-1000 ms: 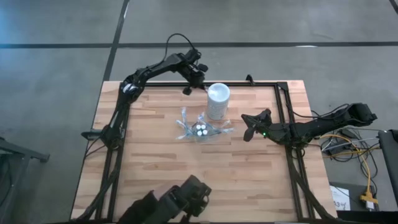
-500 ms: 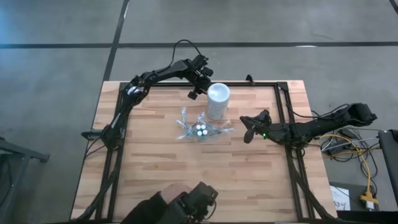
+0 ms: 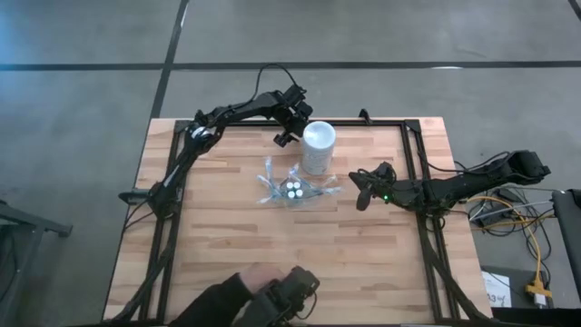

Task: Pick & Place toothbrushing station
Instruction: Put the blue toothbrush into the transparent organizer

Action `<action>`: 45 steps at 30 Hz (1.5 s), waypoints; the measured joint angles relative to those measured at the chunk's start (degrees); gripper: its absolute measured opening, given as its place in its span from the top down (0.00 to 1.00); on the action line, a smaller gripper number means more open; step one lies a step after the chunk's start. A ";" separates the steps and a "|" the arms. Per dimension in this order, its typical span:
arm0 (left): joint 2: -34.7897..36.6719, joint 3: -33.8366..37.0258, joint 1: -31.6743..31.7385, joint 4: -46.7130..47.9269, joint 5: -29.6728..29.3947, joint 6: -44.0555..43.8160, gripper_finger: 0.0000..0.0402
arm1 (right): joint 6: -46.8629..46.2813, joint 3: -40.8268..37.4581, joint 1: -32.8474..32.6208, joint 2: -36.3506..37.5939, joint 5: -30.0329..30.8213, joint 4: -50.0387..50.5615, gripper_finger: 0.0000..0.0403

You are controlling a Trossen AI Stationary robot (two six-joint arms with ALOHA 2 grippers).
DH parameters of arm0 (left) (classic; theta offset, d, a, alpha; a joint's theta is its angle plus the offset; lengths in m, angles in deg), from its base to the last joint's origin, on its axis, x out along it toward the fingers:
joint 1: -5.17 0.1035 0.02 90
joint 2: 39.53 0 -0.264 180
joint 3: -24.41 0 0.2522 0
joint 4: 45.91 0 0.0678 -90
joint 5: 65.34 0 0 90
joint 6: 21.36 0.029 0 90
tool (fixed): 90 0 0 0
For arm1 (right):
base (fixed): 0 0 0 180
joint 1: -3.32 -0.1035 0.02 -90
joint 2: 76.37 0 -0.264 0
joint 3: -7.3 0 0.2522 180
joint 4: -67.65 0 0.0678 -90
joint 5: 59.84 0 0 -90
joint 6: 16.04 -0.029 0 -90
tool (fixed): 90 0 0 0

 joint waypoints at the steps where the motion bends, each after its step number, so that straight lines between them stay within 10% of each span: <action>1: -0.18 -0.32 -0.06 0.24 -0.21 0.39 0.36 | 0.13 0.00 0.00 0.00 -0.02 -0.02 0.96; 9: -2.92 -4.17 -0.69 4.92 -1.17 4.73 0.50 | 1.25 0.00 0.00 0.00 -0.07 0.05 0.96; 19: -3.20 -3.81 -0.75 5.39 -1.67 2.56 0.95 | 1.25 0.00 0.00 0.00 -1.51 0.05 0.96; 45: 6.11 -4.70 2.32 4.45 -4.57 -9.83 0.98 | 1.28 0.00 0.00 0.00 -2.45 -0.28 0.96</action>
